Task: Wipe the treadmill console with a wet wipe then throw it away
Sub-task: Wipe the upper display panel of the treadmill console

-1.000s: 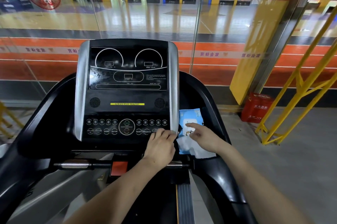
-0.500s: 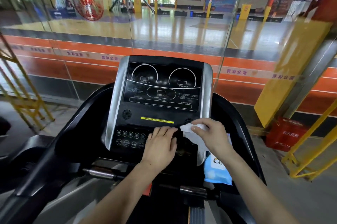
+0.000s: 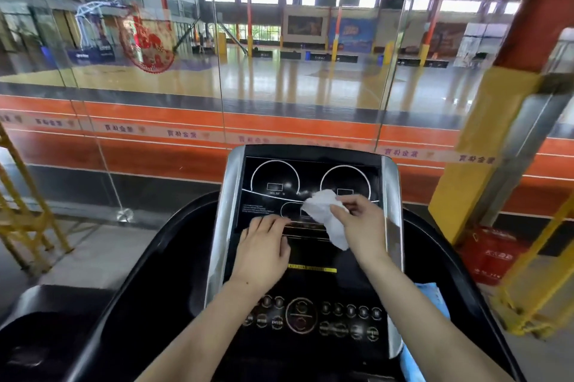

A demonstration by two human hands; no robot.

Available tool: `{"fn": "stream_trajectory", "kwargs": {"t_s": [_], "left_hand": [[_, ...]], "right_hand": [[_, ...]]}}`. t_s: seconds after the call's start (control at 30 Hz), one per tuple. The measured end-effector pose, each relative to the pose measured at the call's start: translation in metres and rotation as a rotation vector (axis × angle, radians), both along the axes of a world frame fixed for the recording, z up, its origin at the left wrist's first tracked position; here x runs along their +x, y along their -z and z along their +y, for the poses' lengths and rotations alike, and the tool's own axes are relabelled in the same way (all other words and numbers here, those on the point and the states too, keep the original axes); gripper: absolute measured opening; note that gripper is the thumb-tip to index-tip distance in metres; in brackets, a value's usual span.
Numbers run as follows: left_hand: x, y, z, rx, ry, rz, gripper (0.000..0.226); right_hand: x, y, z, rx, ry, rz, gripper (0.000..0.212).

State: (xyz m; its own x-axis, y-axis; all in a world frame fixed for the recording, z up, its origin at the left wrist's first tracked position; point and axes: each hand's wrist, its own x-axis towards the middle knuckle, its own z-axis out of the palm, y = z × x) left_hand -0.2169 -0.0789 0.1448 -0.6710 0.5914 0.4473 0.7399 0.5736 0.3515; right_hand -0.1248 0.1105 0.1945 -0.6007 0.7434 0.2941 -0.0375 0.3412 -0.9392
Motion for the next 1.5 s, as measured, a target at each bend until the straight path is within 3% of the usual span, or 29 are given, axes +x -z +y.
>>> {"fn": "stream_trajectory", "kwargs": {"t_s": [0.17,0.33,0.47,0.6,0.73,0.87,1.0,1.13,1.3,1.5], "left_hand": [[-0.05,-0.009,-0.012,0.005,0.017,0.063,0.041],[-0.093,-0.007,-0.019,0.003,0.06,0.12,0.042],[-0.119,0.005,-0.032,0.06,0.063,0.159,0.048],[-0.144,0.019,-0.046,0.038,0.093,0.234,0.052],[-0.16,0.021,-0.052,-0.005,0.138,0.281,0.059],[-0.174,0.019,-0.048,0.02,0.119,0.289,0.062],[-0.179,0.028,-0.044,0.052,0.125,0.304,0.065],[-0.18,0.032,-0.042,0.088,0.129,0.328,0.066],[-0.18,0.036,-0.04,0.058,0.107,0.354,0.066],[-0.174,0.031,-0.038,-0.019,0.056,0.363,0.058]], "right_hand": [[-0.044,-0.026,-0.01,-0.019,0.176,0.175,0.017],[-0.094,-0.042,-0.023,0.152,0.239,0.269,0.019],[-0.141,-0.032,-0.039,0.459,0.123,0.068,0.027],[-0.166,0.002,-0.047,0.897,-0.209,-0.261,0.044],[-0.166,0.025,-0.042,1.065,-0.258,-0.344,0.049],[-0.184,0.018,-0.033,1.25,-0.231,-0.293,0.058],[-0.194,0.017,-0.03,1.266,-0.216,-0.278,0.069],[-0.184,0.041,-0.039,1.308,-0.263,-0.251,0.061],[-0.185,0.035,-0.039,1.295,-0.195,-0.359,0.05],[-0.148,0.03,-0.019,1.117,-0.062,-0.531,0.063]]}}
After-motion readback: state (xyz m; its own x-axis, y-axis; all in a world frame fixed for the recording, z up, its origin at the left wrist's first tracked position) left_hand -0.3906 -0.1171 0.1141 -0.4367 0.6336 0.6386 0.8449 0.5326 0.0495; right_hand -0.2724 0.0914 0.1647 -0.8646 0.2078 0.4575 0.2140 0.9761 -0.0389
